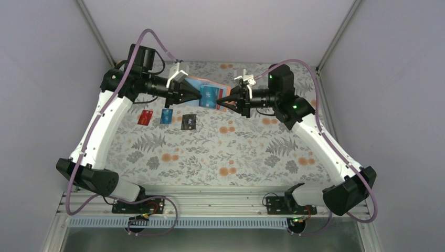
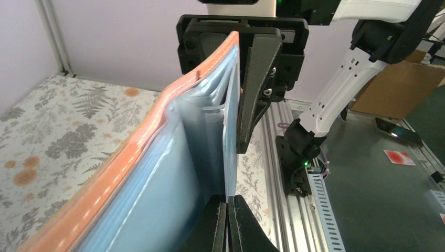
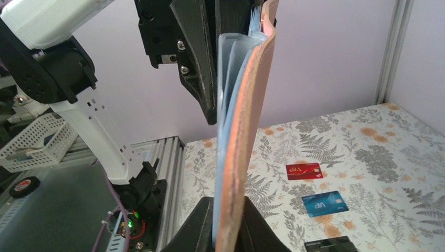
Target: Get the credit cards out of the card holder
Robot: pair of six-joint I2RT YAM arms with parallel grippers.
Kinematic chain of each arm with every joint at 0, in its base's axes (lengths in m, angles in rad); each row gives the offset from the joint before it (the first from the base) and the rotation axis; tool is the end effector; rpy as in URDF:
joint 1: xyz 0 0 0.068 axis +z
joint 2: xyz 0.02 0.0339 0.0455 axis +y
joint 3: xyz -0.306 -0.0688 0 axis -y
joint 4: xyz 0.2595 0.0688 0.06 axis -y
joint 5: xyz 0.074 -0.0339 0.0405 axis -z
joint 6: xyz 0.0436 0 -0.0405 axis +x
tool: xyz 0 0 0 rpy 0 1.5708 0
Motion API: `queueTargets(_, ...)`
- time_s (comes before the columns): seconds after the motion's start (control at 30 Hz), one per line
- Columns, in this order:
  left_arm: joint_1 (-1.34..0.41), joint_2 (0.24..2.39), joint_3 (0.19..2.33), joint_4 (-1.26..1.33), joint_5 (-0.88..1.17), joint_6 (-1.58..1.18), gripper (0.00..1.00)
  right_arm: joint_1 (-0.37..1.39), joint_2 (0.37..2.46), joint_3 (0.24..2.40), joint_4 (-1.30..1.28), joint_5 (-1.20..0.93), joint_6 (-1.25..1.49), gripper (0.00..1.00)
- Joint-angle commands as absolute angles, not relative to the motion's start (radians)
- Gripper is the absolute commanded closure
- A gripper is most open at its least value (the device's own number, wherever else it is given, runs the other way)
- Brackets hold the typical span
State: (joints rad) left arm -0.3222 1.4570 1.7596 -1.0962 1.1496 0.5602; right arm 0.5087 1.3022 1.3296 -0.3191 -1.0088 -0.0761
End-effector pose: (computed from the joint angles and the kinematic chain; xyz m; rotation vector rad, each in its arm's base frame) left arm 0.2525 -0.1262 0.4867 1.3254 1.5722 -1.1818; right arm 0.2350 0.1733 0.4477 -1.1959 1.4727 1.2264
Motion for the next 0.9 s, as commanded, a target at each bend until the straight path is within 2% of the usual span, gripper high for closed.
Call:
queueTargets(0.0,-0.298,1.433,1.755,-1.068,1.146,0.544,0.98,0.495,1.291,1.33,-0.329,-0.996,-0.094,0.92)
queueTargets(0.1,-0.284,1.429,1.752,-1.064,1.131,0.543,0.98,0.492,1.293,1.331,-0.334,-0.999,-0.096,0.96)
queueTargets(0.67,-0.24,1.424,1.765,-1.069,1.066,0.558,0.98,0.466,1.28,1.327,-0.368,-1.008,-0.113,0.96)
queueTargets(0.8,-0.294,1.448,1.754,-1.015,1.053,0.493,0.98,0.466,1.3,1.338,-0.371,-1.063,-0.109,0.96)
queueTargets(0.87,-0.336,1.467,1.761,-1.006,1.016,0.48,0.97,0.466,1.301,1.341,-0.37,-1.068,-0.108,0.93)
